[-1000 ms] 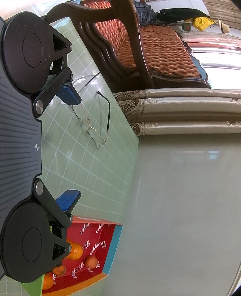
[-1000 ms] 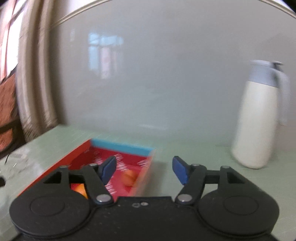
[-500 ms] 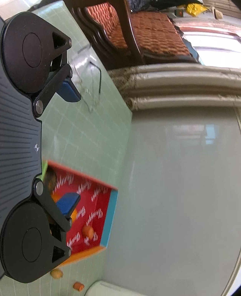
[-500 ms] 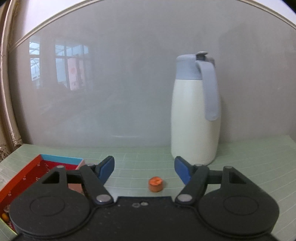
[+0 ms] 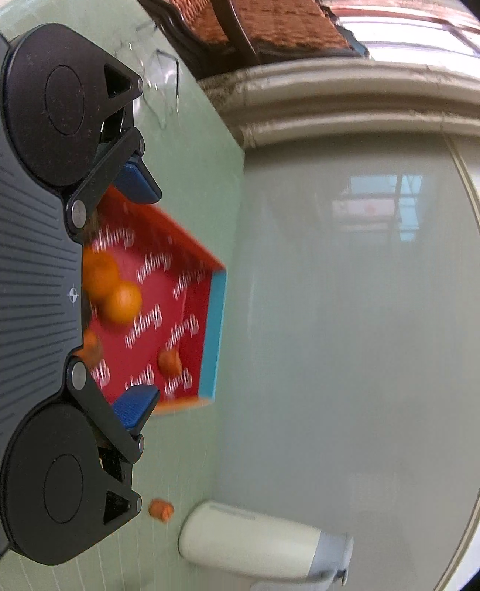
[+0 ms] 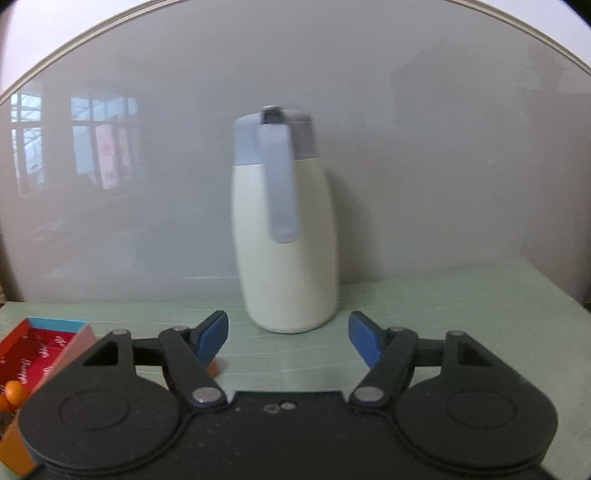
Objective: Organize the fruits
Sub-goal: 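Move the left gripper to the round carrot slice and close on it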
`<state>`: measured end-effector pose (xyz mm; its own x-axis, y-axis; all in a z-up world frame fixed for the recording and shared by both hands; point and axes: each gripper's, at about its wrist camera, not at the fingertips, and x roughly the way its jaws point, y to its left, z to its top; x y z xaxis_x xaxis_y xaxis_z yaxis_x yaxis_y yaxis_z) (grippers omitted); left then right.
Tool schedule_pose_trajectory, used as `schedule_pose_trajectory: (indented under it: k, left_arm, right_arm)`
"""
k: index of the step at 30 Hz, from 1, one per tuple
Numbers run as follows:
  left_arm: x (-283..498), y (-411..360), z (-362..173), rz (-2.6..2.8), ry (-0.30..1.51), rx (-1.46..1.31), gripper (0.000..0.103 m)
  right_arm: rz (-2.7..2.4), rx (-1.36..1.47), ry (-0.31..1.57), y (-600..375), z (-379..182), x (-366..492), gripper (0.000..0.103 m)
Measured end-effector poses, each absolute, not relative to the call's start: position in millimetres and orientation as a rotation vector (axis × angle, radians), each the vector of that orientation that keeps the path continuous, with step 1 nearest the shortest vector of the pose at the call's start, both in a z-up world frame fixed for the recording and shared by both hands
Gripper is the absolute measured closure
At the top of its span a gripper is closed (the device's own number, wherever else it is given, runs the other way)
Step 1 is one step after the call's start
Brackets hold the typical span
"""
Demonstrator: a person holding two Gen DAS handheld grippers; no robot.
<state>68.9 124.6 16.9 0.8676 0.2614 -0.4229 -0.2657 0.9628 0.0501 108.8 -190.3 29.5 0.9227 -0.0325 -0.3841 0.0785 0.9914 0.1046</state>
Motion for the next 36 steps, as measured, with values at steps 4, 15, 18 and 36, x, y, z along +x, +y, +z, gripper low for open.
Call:
schedule_pose_trajectory:
  k: [4,15,18,36]
  left_arm:
    - [82,95,17,0.223,0.439,-0.006,0.000]
    - [126,9,0,0.094,0.460,0.045,0.000]
    - [138,-14,-6,0.072,0.476,0.049,0.000]
    - [200,-86,-39,0.068,0.583,0.110,0.016]
  right_arm:
    - [-0.091,0.098,0.398,-211,24,103,0.031]
    - [-0.243,0.124,0.415,-294,9,92,0.031]
    - [-0.270,0.129,0.428,-310,3,91,0.031]
    - [-0.315,0.150,0.486,-345,-24,123,0.031]
